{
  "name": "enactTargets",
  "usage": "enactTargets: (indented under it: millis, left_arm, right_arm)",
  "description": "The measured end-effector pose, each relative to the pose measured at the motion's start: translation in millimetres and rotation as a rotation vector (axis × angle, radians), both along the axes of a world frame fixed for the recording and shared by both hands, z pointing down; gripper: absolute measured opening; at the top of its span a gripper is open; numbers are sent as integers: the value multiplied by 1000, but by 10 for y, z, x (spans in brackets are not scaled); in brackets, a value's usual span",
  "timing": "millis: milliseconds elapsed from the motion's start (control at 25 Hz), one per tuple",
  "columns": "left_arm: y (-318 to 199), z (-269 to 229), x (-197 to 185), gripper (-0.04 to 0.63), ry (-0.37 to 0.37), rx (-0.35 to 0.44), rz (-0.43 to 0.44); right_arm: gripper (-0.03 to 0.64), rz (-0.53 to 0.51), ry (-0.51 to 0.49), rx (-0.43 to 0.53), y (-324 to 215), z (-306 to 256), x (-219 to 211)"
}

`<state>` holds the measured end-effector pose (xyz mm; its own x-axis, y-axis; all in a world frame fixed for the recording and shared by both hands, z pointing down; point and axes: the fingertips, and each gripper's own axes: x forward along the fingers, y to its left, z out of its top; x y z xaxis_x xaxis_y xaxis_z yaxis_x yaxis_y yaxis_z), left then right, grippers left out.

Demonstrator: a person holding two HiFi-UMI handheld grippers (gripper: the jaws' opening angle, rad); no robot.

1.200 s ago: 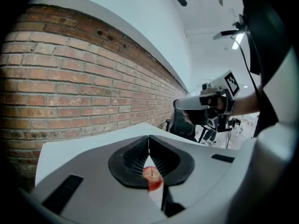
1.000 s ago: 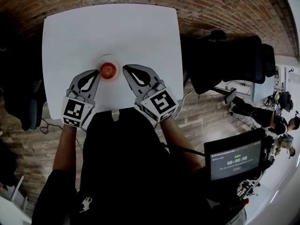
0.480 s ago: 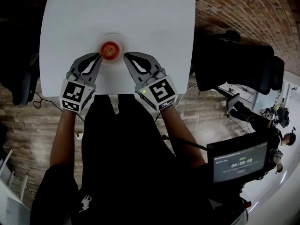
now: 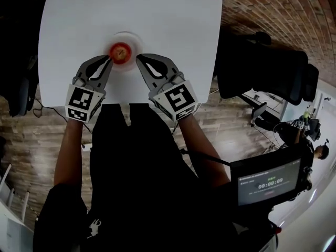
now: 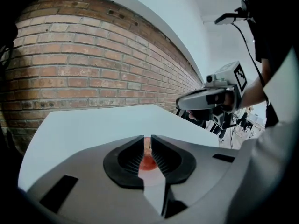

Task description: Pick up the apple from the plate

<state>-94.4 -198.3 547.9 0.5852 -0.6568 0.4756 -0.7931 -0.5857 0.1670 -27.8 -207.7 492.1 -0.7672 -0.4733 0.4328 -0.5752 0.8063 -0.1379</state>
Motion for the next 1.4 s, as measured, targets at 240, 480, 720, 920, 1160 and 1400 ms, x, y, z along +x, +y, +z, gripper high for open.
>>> enactTargets:
  millis: [240,480,720,920,1160,1400]
  left_arm:
    - [0,226,50,157,-61,-17,46]
    - [42,384,52,318,-73,-42,70]
    - [36,592,143,395,-137,-46,124]
    - [10,807,175,428,-211,-35,147]
    - [-66,968,251,428,-254,-33,169]
    - [-156,985,275,444,-258,-13,158]
  right_arm:
    - [5,2,7,-5,-68,60,-3]
    - [5,8,23,-14,-56,96,-2]
    - [5,17,35,-21,-65,153,36]
    - [5,21,48,-26,-67,195,67]
    - [5,20,54,-27,-69,221,74]
    - [5,31,58,-33,-84,253,124]
